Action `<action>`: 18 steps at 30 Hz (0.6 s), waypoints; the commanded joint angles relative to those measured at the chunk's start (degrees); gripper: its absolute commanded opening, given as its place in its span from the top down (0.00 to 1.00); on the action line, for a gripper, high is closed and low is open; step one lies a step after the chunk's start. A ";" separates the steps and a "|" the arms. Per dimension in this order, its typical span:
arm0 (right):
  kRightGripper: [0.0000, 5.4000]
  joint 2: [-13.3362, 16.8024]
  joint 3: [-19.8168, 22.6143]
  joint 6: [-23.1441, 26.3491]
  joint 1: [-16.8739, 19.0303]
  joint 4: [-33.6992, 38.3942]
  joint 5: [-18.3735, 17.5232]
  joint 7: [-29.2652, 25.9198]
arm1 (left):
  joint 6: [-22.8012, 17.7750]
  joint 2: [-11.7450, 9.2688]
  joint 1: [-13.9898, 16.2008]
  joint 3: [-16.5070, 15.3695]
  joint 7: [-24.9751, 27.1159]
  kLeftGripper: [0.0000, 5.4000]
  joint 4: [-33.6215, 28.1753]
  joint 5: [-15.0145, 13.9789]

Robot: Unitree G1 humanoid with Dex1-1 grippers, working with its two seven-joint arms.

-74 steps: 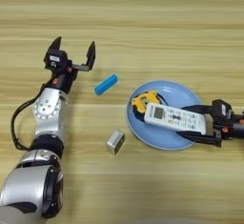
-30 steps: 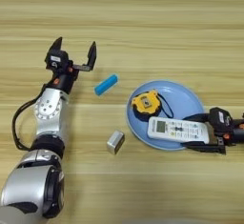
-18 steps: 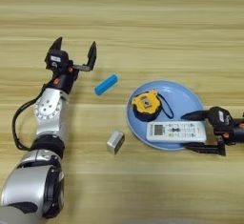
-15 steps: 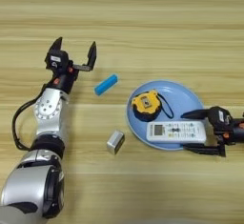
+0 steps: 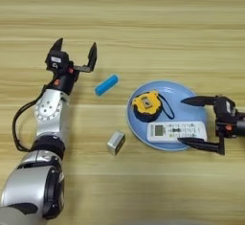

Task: Move the objects on the table

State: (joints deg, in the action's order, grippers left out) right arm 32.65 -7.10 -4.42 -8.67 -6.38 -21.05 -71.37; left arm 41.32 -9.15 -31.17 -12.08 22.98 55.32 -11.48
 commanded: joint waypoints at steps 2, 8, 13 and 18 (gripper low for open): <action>0.00 -1.22 2.09 1.24 -1.09 1.49 -2.33 1.35 | 0.42 -0.04 -1.09 0.10 0.33 0.00 0.54 0.20; 0.00 -3.86 5.03 1.68 -2.47 1.79 -5.15 4.25 | 0.45 -0.05 -1.18 0.08 0.40 0.00 0.72 0.18; 0.00 -8.06 9.16 0.48 -5.13 0.56 -7.05 10.23 | 0.50 -0.10 -1.21 0.04 0.51 0.00 0.82 0.15; 0.00 -11.89 12.94 -2.39 -7.60 -1.06 -7.39 16.14 | 0.54 -0.11 -1.20 -0.01 0.55 0.00 0.85 0.13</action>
State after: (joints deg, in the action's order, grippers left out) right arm 21.90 4.14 -5.63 -14.59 -6.89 -27.70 -57.25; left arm 41.34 -9.15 -31.53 -12.10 23.19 55.75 -11.48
